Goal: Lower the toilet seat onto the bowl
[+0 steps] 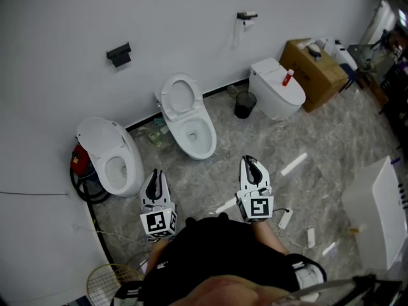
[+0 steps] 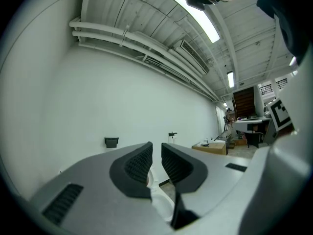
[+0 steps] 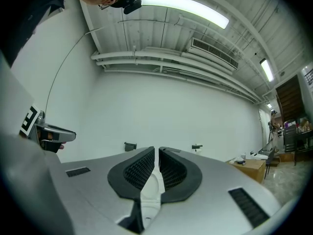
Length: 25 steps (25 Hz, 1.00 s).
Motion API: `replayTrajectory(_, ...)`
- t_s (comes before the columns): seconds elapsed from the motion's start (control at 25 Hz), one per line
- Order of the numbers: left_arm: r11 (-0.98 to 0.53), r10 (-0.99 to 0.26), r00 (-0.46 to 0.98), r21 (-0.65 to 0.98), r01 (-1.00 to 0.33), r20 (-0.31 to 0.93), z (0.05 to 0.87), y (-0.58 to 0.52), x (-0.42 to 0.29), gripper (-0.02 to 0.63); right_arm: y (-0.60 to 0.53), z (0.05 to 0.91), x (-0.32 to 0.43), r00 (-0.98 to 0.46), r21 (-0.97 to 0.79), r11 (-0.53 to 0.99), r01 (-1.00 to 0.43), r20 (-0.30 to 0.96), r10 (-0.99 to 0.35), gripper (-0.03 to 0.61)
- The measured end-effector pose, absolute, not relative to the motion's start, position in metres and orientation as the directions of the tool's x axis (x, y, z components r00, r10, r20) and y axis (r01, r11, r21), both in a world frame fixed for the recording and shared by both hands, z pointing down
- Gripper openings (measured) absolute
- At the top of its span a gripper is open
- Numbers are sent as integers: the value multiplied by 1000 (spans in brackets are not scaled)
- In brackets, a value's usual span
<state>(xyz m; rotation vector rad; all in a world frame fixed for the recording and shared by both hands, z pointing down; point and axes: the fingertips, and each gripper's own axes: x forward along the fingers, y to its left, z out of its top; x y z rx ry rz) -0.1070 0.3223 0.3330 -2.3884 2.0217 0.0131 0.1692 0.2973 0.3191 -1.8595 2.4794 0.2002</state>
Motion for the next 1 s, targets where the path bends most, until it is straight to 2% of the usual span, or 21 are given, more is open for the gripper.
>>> replayTrajectory(0.68,-186,-982,187,-46,-981,-14,331,317,-101,214,298,316,169,-284,74,276,-958,-137,-949,187)
replayTrajectory(1.0,-202,-979,204,-61,-977,-15,331,317,-97,296,297,318,167,-297,69,291,-954,-131,-946,321)
